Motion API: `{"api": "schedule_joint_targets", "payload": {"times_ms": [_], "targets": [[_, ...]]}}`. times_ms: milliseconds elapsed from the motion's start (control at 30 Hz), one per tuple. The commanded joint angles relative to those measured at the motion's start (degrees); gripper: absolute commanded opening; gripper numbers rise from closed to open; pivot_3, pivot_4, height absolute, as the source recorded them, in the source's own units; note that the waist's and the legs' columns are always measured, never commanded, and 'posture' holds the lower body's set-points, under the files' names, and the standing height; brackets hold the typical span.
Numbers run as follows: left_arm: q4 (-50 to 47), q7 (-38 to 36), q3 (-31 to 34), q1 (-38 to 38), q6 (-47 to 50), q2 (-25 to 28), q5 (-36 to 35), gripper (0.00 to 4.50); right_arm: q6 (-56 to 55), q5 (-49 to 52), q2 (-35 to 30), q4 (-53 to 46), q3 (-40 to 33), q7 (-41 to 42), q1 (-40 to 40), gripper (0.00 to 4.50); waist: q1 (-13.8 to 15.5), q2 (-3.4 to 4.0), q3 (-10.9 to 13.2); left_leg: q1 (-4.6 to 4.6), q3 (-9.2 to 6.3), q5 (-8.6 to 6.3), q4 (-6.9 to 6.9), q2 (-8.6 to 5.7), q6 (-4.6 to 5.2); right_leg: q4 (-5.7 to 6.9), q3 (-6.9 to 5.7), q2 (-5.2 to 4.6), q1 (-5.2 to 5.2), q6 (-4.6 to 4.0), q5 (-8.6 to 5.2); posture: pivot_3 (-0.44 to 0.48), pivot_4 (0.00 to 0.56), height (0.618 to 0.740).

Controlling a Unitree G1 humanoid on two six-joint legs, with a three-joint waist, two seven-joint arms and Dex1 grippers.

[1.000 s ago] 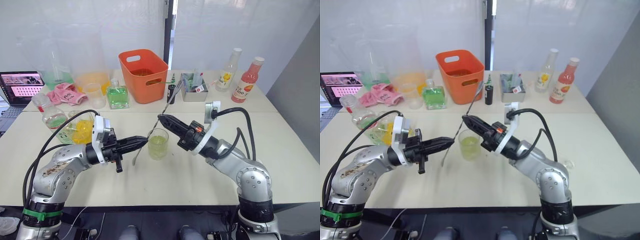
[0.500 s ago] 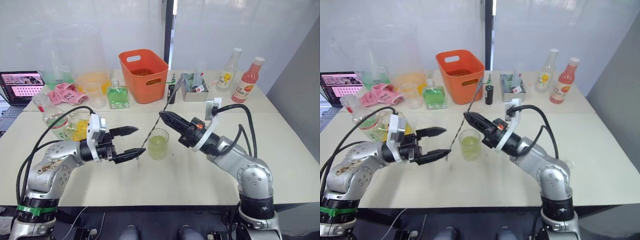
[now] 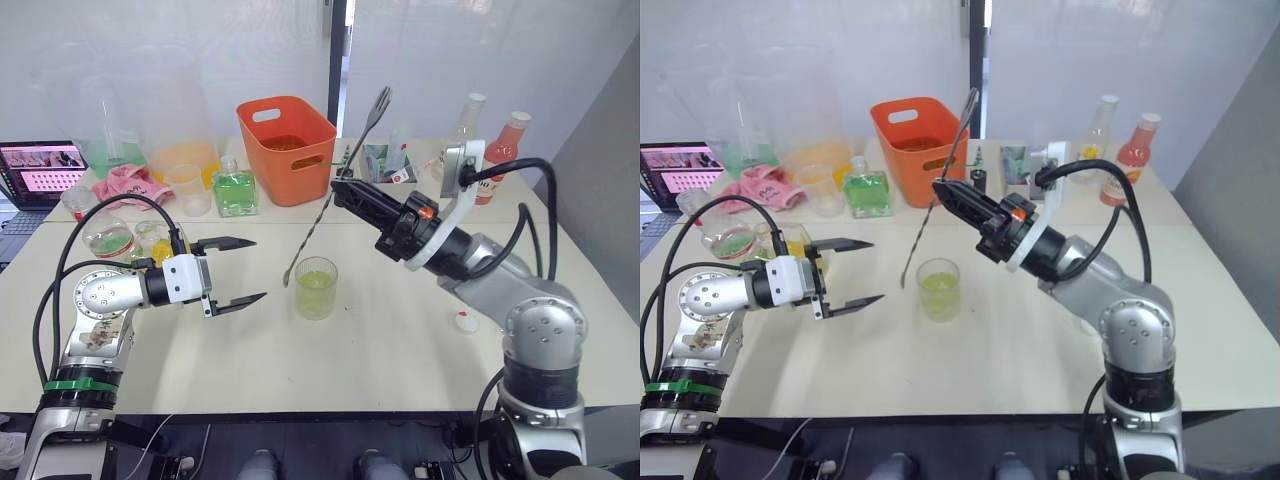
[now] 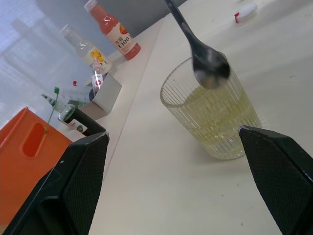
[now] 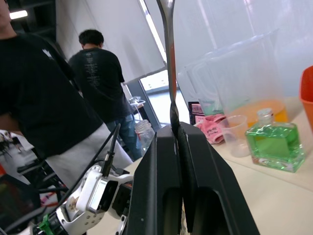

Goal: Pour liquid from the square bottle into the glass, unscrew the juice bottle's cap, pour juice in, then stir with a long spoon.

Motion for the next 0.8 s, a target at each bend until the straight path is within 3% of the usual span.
{"api": "schedule_joint_targets", "payload": {"times_ms": [33,300,500,633,800], "targets": [[0.55,-0.36,-0.16,-1.95,-1.58,0.01,-0.94,4.48,0.82,-0.42,-2.54,0.08,-0.56,1.4,-3.9,0.0,-0.01,0.0,0.0,0.01,0.0,0.0,0.0,0.0,0.0,0.01,0.0,0.01,0.0,0.0,0.0,0.0,0.15,0.739],[-1.36,-3.05,-0.65,-1.83,6.87,-0.21,-6.17,4.48,2.44,-8.92,-8.28,2.27,4.13,6.93,-8.14,0.0,-0.14,0.02,0.02,0.0,0.0,0.0,0.0,0.0,0.0,0.01,-0.01,0.01,-0.02,0.0,0.0,0.0,0.15,0.739],[-7.72,-3.71,1.2,0.26,20.24,1.73,-12.84,4.48,0.86,-14.18,-6.24,3.78,5.8,8.94,-7.27,0.0,-0.23,0.02,0.02,-0.01,-0.01,0.0,0.01,0.0,0.0,0.03,-0.01,0.01,-0.03,0.0,0.0,0.0,0.15,0.739],[-17.13,-1.67,6.16,4.54,34.73,6.94,-21.15,4.48,-0.08,-18.29,-5.14,4.32,7.11,10.71,-5.97,0.0,-0.52,0.01,0.03,-0.03,-0.02,0.0,0.0,0.05,0.0,0.04,0.0,0.03,-0.09,0.0,0.0,0.0,0.15,0.739],[-26.49,1.9,14.05,13.46,42.7,10.78,-25.39,4.48,-0.57,-21.21,-3.93,5.2,7.24,12.39,-5.2,0.0,-0.39,0.08,0.08,0.01,0.0,0.0,-0.01,0.05,0.0,0.05,0.0,0.02,-0.07,0.0,0.0,0.0,0.15,0.739]]}}
